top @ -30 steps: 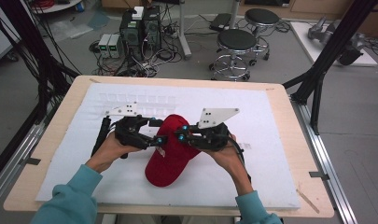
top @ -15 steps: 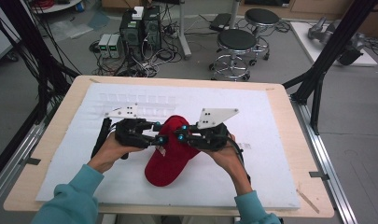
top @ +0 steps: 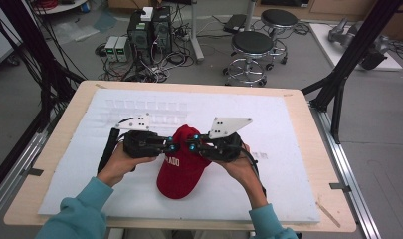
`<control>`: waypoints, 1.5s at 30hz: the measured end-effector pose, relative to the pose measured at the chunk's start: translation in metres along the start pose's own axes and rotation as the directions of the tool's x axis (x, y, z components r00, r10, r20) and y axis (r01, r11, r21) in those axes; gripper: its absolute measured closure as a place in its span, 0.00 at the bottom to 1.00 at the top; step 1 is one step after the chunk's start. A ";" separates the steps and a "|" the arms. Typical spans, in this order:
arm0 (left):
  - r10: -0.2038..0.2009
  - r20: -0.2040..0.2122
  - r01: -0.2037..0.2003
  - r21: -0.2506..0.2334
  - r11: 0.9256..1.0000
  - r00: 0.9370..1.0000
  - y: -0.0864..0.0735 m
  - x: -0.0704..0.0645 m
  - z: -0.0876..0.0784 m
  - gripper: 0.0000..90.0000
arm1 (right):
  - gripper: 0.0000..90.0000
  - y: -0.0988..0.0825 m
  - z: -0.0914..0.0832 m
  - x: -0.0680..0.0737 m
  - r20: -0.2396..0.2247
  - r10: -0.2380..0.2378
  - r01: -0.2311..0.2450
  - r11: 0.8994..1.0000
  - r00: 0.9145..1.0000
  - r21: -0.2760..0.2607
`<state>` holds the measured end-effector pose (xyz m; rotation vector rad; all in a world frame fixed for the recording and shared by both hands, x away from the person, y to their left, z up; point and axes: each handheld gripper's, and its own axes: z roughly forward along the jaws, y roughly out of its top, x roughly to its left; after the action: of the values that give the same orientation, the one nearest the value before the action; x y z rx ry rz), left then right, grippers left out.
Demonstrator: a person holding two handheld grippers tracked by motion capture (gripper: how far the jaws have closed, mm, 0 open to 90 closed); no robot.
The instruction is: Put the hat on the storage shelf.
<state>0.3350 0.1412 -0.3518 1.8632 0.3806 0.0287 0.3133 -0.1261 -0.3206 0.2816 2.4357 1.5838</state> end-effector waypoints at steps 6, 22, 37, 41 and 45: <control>0.008 -0.029 -0.008 0.001 1.000 1.000 0.003 -0.003 -0.003 0.95 | 0.93 0.000 -0.001 0.000 0.005 0.007 -0.007 1.000 1.000 -0.014; 0.009 -0.061 -0.008 0.014 1.000 0.998 0.004 -0.006 -0.013 0.95 | 0.17 -0.002 -0.006 0.004 0.078 0.040 -0.037 0.998 0.996 -0.046; -0.010 -0.137 0.000 -0.068 0.998 0.990 0.024 0.001 -0.033 0.95 | 0.19 -0.014 -0.034 0.013 0.114 0.138 -0.129 0.988 0.984 -0.085; 0.003 -0.155 -0.015 -0.076 0.997 0.988 0.034 0.001 -0.037 0.95 | 0.21 -0.018 -0.039 0.014 0.110 0.158 -0.148 0.984 0.981 -0.097; 0.003 -0.167 -0.019 -0.096 0.995 0.986 0.042 0.002 -0.040 0.95 | 0.21 -0.022 -0.037 0.018 0.102 0.162 -0.154 0.985 0.982 -0.075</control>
<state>0.3387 0.1667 -0.2998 1.7711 0.4759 0.2086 0.2847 -0.1626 -0.3278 0.5466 2.3244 1.6635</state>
